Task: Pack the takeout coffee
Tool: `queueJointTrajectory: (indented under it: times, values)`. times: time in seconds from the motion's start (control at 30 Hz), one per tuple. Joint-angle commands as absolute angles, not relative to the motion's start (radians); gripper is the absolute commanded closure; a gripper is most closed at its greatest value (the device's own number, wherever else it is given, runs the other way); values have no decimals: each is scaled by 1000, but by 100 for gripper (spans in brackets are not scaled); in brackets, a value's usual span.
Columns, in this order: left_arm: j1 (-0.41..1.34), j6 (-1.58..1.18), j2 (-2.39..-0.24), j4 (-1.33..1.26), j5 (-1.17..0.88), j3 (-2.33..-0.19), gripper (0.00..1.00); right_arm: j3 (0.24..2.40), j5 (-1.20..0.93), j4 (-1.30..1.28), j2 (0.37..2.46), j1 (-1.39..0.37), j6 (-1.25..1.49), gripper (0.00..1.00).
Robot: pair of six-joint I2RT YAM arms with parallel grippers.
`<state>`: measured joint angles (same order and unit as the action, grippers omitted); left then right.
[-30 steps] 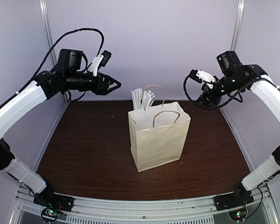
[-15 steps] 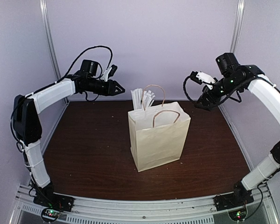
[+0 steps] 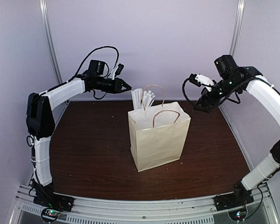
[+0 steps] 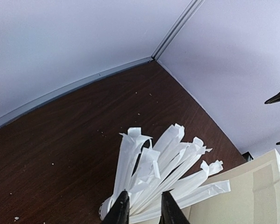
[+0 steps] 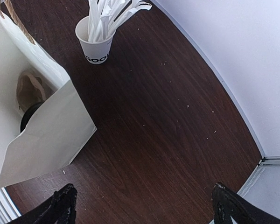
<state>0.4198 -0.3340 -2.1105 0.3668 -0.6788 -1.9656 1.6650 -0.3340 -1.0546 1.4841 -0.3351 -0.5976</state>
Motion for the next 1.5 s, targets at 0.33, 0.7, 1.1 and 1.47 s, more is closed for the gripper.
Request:
queueJointTrajectory:
  times: [0.33, 0.7, 1.1, 1.47]
  values:
    - [422, -388, -2190, 272, -768, -2033, 82, 1631, -346, -1026, 1493, -318, -582, 0]
    - [422, -402, -2210, 260, -782, -2048, 96, 1634, -351, -1027, 1501, -318, -578, 0]
    - [422, -366, -2149, 278, -756, -2019, 100, 1638, -353, -1027, 1502, -316, -577, 0]
    - [422, -342, -1961, 284, -715, -1989, 100, 1631, -358, -1022, 1500, -317, -577, 0]
